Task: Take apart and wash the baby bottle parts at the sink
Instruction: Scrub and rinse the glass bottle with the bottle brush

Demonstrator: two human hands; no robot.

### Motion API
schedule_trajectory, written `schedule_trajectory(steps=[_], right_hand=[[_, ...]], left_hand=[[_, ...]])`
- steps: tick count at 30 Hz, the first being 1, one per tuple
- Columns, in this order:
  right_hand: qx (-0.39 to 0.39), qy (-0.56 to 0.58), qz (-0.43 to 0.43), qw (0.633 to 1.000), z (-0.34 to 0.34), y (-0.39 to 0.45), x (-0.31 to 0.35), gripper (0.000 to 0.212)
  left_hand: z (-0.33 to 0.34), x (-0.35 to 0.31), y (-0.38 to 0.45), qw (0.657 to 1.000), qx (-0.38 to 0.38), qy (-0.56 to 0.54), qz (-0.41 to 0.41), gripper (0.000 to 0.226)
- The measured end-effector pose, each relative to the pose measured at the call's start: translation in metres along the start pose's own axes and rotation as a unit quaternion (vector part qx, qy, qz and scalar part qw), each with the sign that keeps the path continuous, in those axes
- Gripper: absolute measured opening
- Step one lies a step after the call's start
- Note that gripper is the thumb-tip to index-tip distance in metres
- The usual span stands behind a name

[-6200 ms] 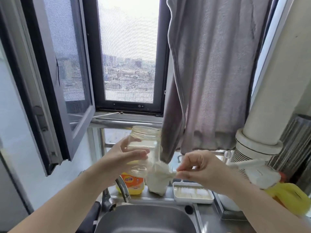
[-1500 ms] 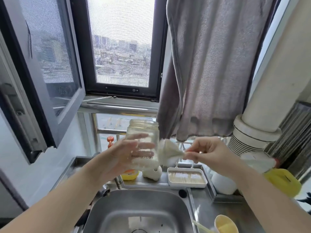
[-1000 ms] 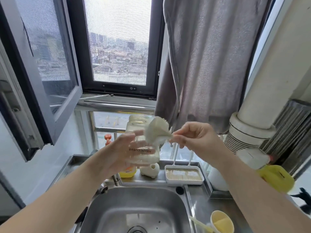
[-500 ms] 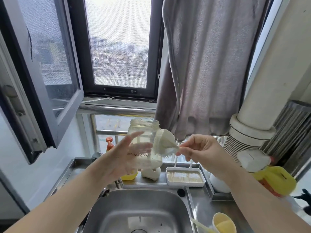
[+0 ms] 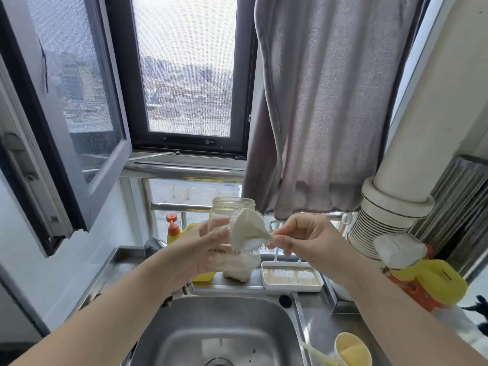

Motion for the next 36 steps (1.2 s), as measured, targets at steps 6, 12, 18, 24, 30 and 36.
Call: schedule_trajectory(steps=[6, 12, 18, 24, 30, 36], right_hand=[[0.055, -0.127, 0.058, 0.989, -0.013, -0.012, -0.017, 0.014], [-0.023, -0.053, -0.015, 0.998, -0.011, 0.004, 0.004, 0.024], [0.049, -0.132, 0.041, 0.989, -0.014, -0.009, -0.015, 0.010], [0.028, -0.043, -0.003, 0.999, -0.001, 0.001, -0.005, 0.015], [0.015, -0.059, 0.021, 0.998, -0.016, -0.006, -0.012, 0.012], [0.006, -0.021, -0.021, 1.000, -0.003, 0.002, 0.006, 0.017]], left_hand=[[-0.005, -0.002, -0.010, 1.000, 0.010, -0.002, 0.021, 0.106], [0.003, -0.001, -0.002, 0.999, 0.040, -0.005, 0.002, 0.099], [-0.010, 0.010, -0.007, 0.998, 0.035, -0.048, -0.006, 0.095], [0.003, 0.009, -0.005, 0.993, 0.065, -0.102, -0.005, 0.096], [-0.006, 0.012, -0.009, 0.992, 0.062, -0.112, 0.003, 0.103], [0.004, 0.005, -0.003, 0.988, 0.071, -0.136, 0.014, 0.109]])
Point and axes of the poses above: each hand's wrist, its own y-axis towards the middle knuckle, its own z-axis out of the palm, x = y × z, the point moved 4 cm from there along y, towards the middle knuckle, and after that the axes turned 1 degree about -z, right-handed, at the moved point
